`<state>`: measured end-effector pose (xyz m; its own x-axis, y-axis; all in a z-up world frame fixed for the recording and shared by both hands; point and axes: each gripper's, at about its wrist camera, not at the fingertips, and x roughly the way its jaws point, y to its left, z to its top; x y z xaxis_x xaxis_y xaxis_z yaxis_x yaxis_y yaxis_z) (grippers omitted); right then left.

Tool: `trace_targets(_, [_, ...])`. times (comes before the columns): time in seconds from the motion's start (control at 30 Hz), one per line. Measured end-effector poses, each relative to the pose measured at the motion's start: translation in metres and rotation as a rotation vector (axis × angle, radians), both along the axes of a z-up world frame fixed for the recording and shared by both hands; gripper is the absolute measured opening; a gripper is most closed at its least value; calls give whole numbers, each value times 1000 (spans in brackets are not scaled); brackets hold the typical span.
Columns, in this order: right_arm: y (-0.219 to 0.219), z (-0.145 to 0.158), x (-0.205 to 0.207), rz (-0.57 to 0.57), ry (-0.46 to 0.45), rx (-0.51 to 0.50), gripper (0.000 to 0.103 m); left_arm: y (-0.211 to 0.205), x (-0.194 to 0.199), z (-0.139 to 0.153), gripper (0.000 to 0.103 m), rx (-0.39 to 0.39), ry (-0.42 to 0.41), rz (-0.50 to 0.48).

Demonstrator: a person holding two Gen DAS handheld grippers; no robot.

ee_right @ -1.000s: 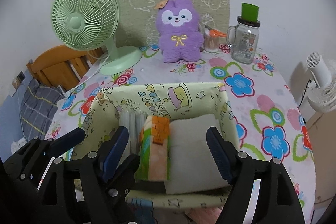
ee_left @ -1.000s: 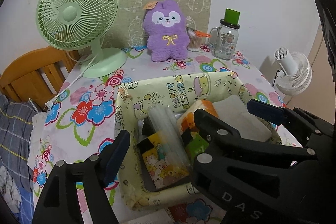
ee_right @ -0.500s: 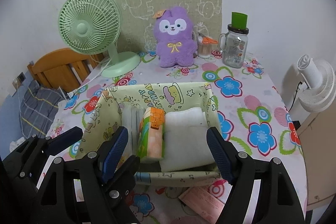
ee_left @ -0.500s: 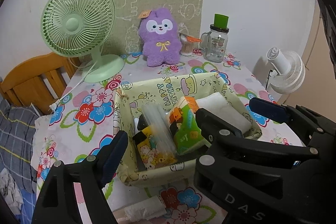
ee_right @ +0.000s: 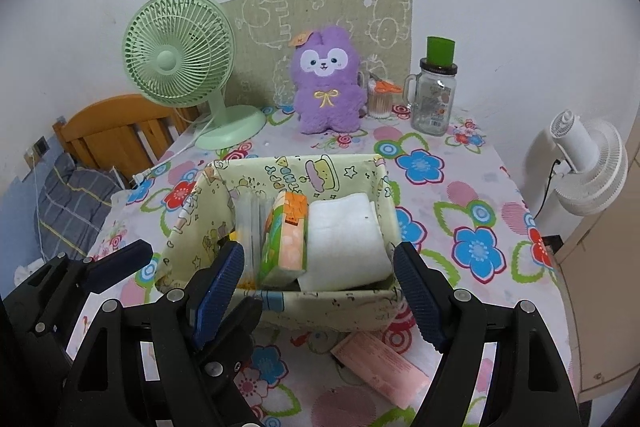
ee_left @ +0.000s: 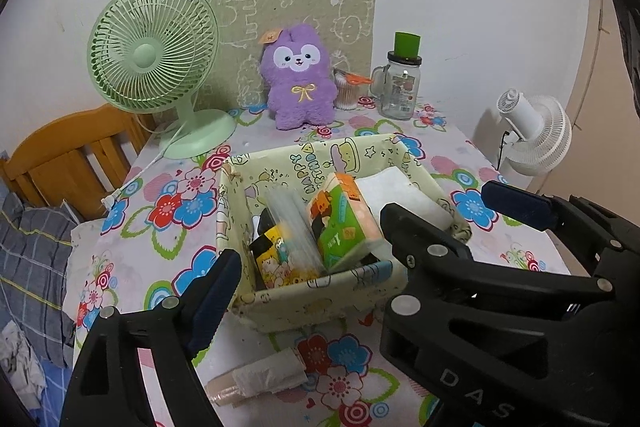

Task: Organize soft objects
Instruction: 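Withdraw both tools from the box toward the pink packet and white roll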

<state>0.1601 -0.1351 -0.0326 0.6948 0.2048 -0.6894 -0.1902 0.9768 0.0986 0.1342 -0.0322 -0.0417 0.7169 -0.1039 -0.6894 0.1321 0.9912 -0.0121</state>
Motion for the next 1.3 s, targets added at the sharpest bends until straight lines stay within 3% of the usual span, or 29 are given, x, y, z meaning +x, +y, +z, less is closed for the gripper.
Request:
trace_targets(0.53, [-11,0,-34,-23,-29,-27,80,-10,-30,-3,87,-7,-9,-27])
trace_targets(1.3, [-19,-30,-63,-28,4,-47,80,-18,-53,-32,88,2,45,-42])
